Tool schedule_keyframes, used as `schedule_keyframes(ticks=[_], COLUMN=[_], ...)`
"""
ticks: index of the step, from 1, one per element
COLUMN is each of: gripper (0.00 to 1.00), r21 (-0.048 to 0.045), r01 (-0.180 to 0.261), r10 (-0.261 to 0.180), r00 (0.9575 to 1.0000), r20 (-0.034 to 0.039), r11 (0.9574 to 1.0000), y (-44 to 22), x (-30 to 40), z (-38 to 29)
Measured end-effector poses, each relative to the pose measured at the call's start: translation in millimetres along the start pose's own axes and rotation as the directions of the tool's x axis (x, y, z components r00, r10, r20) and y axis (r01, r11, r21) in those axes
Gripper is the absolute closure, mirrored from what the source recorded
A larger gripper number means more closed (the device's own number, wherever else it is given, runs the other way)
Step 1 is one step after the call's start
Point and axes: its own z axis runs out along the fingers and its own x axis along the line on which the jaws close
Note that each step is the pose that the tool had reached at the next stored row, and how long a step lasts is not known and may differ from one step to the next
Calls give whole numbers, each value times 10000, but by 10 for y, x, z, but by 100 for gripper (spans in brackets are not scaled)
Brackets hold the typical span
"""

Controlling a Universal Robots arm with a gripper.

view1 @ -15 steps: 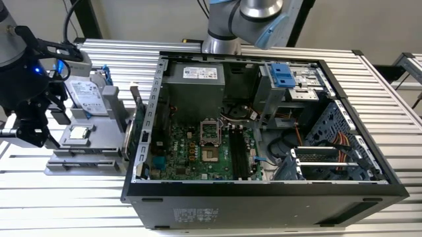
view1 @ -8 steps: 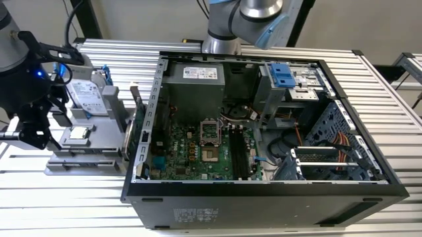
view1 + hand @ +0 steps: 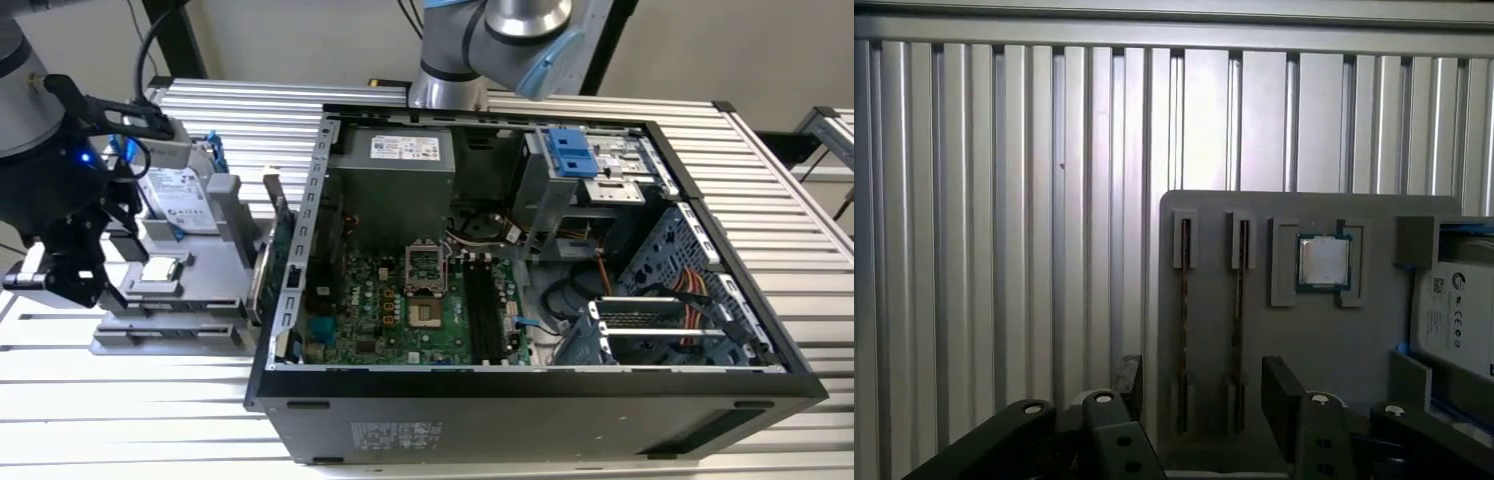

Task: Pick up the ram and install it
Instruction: 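Pick up the ram and move it above insertion slot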

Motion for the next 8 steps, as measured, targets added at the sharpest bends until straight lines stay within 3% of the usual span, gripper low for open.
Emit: schedule_keyframes(ticks=[8], gripper=[0], r21=[0], r01=[-1], r10=[1], r00=[10000], r20=[-1], r11=[10000], y=[-1], x=[2], z=[60])
